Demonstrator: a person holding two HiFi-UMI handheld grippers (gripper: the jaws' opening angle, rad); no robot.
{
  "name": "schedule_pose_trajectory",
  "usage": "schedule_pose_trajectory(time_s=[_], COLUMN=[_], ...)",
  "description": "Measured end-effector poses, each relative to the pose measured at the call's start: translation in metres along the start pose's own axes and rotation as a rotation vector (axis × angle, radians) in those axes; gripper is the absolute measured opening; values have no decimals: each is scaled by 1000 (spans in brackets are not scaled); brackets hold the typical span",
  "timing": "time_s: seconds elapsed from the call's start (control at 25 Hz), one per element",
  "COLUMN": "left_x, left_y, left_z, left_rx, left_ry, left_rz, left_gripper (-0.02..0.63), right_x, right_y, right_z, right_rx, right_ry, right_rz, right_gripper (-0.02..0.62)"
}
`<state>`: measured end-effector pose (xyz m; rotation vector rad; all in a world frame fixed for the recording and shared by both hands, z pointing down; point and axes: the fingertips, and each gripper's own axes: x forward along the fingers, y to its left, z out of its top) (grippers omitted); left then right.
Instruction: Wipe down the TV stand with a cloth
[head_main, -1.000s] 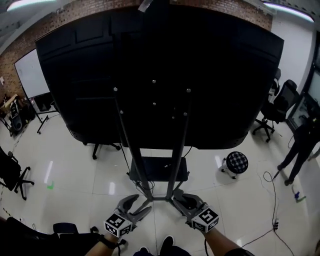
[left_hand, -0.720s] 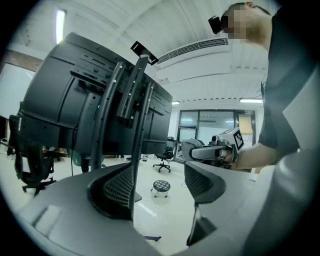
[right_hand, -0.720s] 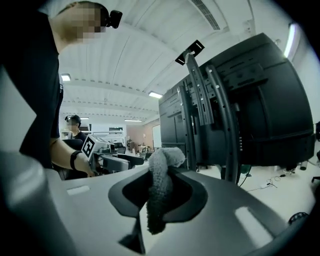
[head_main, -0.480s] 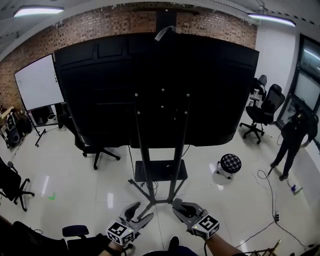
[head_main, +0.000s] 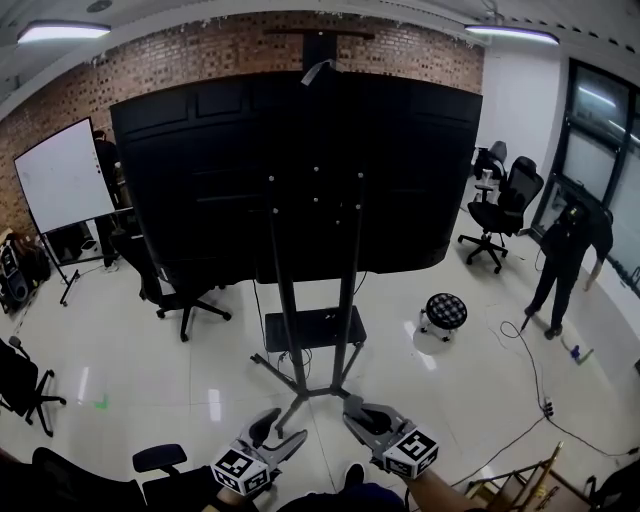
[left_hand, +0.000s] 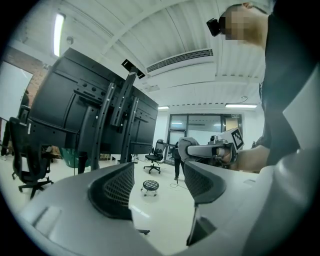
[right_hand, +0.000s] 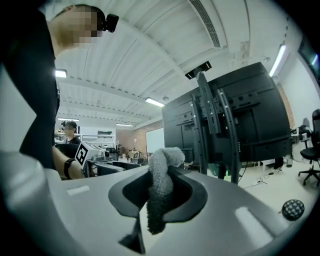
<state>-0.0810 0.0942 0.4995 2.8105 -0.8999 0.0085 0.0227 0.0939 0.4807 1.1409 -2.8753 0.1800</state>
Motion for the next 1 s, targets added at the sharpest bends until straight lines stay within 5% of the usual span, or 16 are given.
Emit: schedule_pose_trajectory(time_s=[1.0], left_x=[10], left_y=[-24], left_z=[15], left_rx=[27], left_ry=[-38], left_rz=[15], left_gripper=[337], right_x=[-31], right_y=[12], right_z=[14], right_rx=[-75], right_ry=[30], right_rz=[75], right_gripper=[57])
